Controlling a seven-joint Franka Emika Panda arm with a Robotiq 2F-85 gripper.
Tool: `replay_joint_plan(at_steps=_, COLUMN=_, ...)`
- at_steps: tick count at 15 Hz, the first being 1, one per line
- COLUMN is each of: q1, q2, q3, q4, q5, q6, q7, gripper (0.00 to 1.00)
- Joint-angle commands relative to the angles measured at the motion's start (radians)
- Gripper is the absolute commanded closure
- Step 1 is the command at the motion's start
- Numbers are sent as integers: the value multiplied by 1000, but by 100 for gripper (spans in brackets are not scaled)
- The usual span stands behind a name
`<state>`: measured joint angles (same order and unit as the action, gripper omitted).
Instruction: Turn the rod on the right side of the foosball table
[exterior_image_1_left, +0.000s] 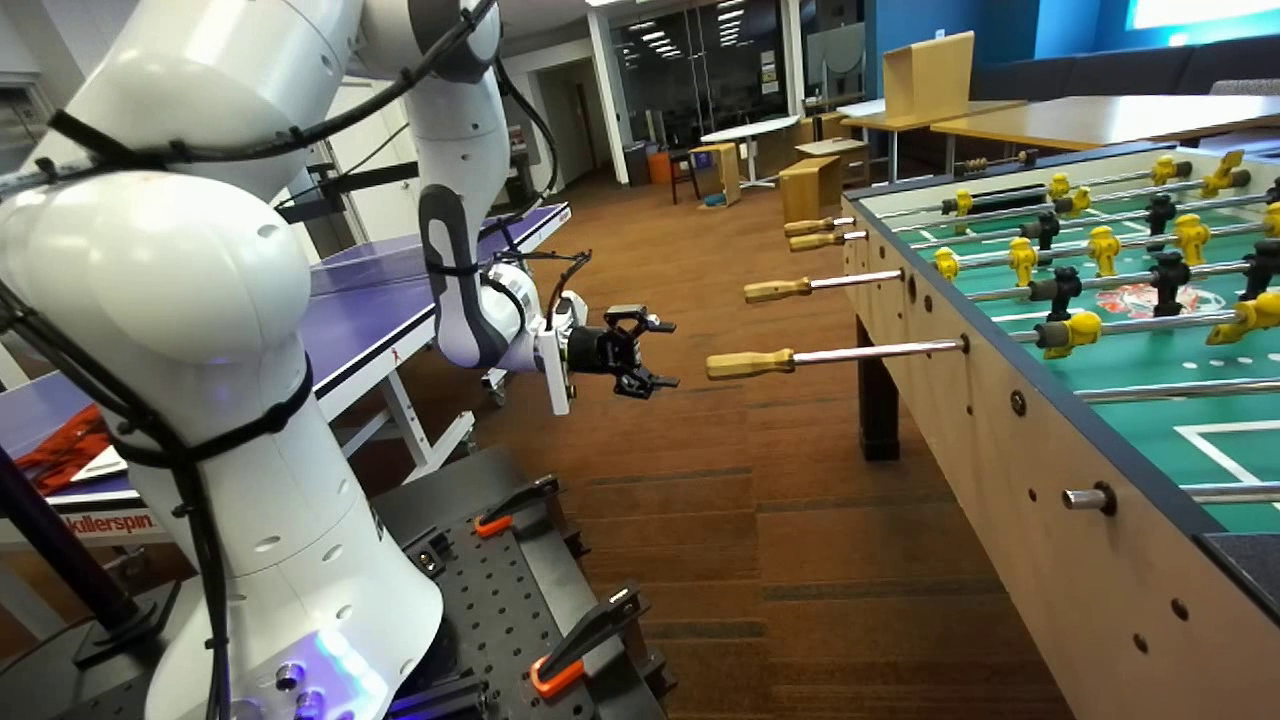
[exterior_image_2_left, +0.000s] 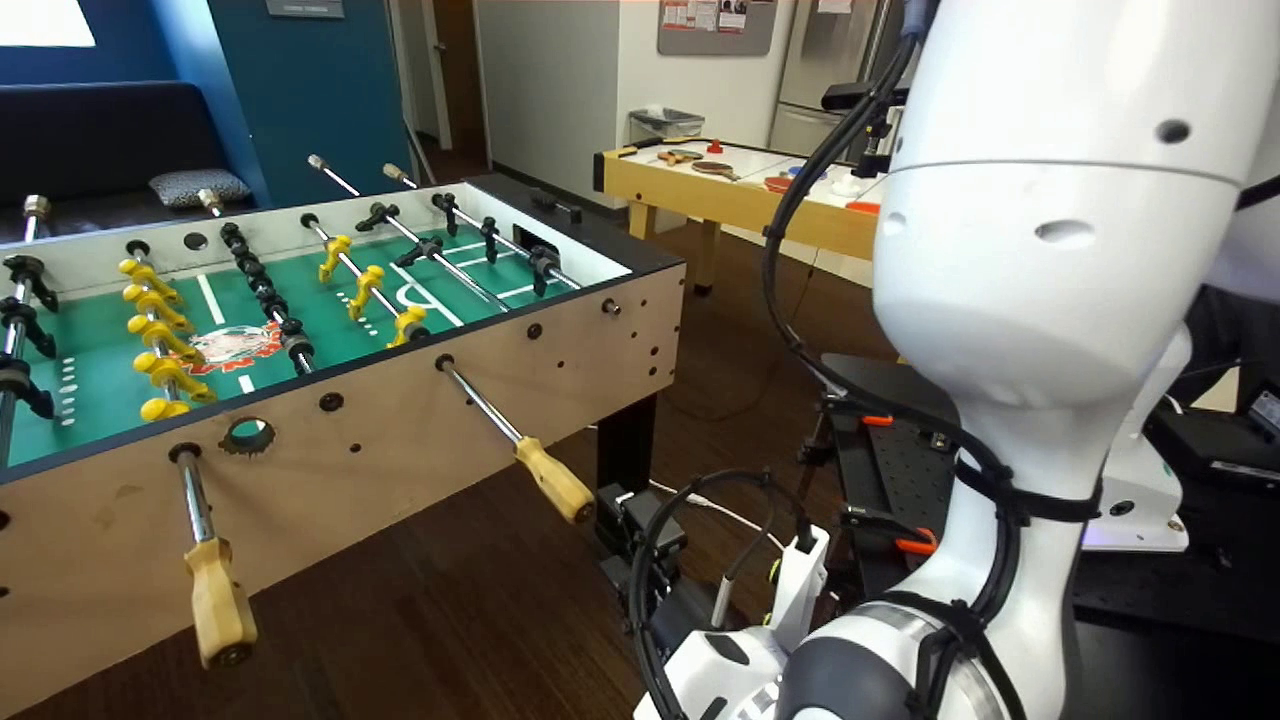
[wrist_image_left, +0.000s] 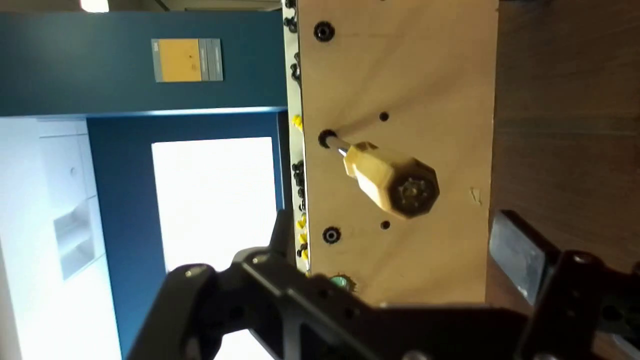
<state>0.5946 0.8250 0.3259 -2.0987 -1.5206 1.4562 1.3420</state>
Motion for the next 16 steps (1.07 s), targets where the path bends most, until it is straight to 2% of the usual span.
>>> replay_joint_plan(at_steps=1, q1=-21, q2=20, q3=19, q4=9, q5=-31, q6=-19, q7=1, gripper=0)
replay_joint_plan(at_steps=6, q1=-16, q2=37, q3=16, q4=23, q5=-44, q6=-26, q7=2, gripper=0)
replay_joint_plan(at_steps=16, q1=-23, q2=140, q3=-11, q4=90, q5=-35, q6=-139, q7=-6, gripper=0)
